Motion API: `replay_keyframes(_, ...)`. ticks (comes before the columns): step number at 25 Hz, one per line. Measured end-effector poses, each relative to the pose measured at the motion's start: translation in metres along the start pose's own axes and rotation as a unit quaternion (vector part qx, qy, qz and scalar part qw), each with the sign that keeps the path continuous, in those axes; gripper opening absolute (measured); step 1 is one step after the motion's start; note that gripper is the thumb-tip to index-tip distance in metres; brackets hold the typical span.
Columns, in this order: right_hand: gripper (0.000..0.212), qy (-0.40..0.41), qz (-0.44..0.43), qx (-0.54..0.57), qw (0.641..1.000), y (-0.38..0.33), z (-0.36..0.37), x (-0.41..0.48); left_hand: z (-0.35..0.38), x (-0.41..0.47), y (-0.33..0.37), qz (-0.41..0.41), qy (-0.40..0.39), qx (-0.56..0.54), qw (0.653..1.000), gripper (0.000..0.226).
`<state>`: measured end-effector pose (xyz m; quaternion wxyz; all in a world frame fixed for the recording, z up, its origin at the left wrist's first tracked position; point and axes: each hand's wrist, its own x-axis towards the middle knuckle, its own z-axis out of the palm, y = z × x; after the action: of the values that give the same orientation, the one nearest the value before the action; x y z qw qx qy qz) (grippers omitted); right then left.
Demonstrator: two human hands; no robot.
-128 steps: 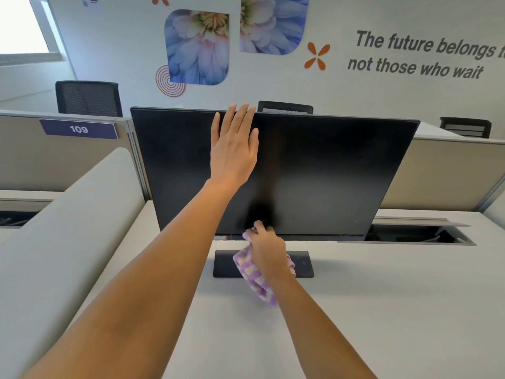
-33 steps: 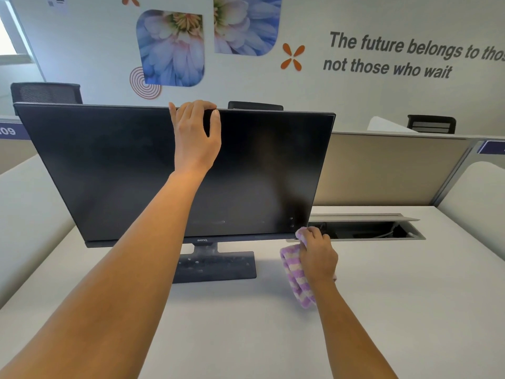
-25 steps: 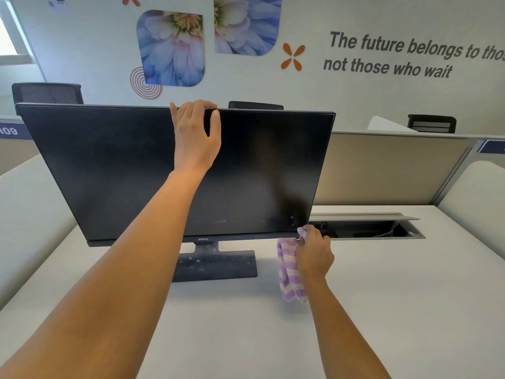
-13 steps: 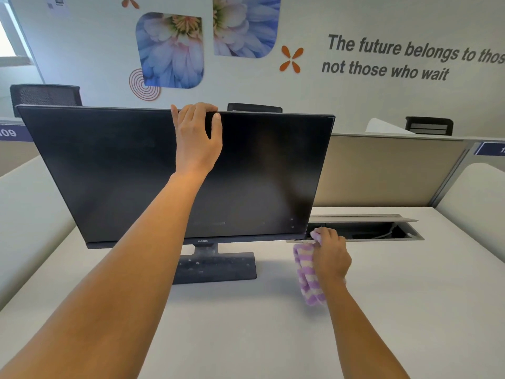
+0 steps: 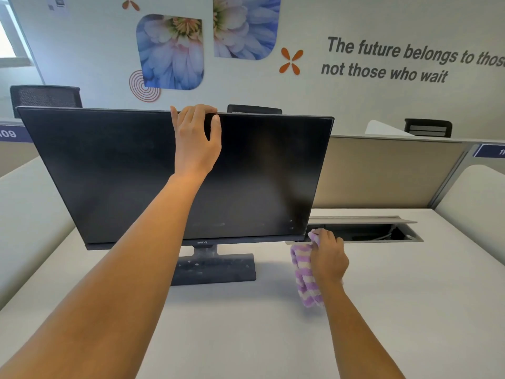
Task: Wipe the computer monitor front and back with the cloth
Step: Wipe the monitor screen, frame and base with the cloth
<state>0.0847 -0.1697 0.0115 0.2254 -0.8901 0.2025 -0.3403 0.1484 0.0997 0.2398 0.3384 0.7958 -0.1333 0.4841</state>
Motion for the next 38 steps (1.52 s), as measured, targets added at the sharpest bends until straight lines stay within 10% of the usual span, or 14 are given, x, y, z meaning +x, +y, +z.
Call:
replay_keyframes(5, 0.023, -0.119, -0.141, 0.006, 0.983, -0.019, 0.011, -0.010, 0.001, 0.000, 0.001, -0.001, 0.002, 0.002, 1.000, 0.025)
replay_keyframes(15, 0.033, 0.222, -0.038, 0.245, 0.943, -0.087, -0.037, 0.051, 0.001, 0.000, -0.001, 0.004, 0.007, -0.003, 1.000, 0.025)
replay_keyframes(22, 0.054, 0.032, -0.298, -0.059, 0.952, -0.057, 0.022, 0.014, 0.004, -0.001, -0.003, 0.011, 0.010, -0.006, 1.000, 0.024)
replay_keyframes(25, 0.028, -0.114, -0.213, 0.005, 0.970, -0.031, 0.026, -0.017, 0.003, -0.002, -0.005, 0.017, 0.013, -0.005, 1.000, 0.024)
replay_keyframes(31, 0.022, 0.093, 0.030, 0.161, 0.982, -0.062, -0.011, 0.021, 0.005, -0.001, -0.006, 0.022, 0.019, -0.004, 1.000, 0.025)
replay_keyframes(38, 0.032, 0.018, -0.183, 0.043, 0.982, -0.071, 0.005, 0.008, 0.007, -0.001, -0.006, 0.025, 0.020, -0.005, 0.999, 0.026)
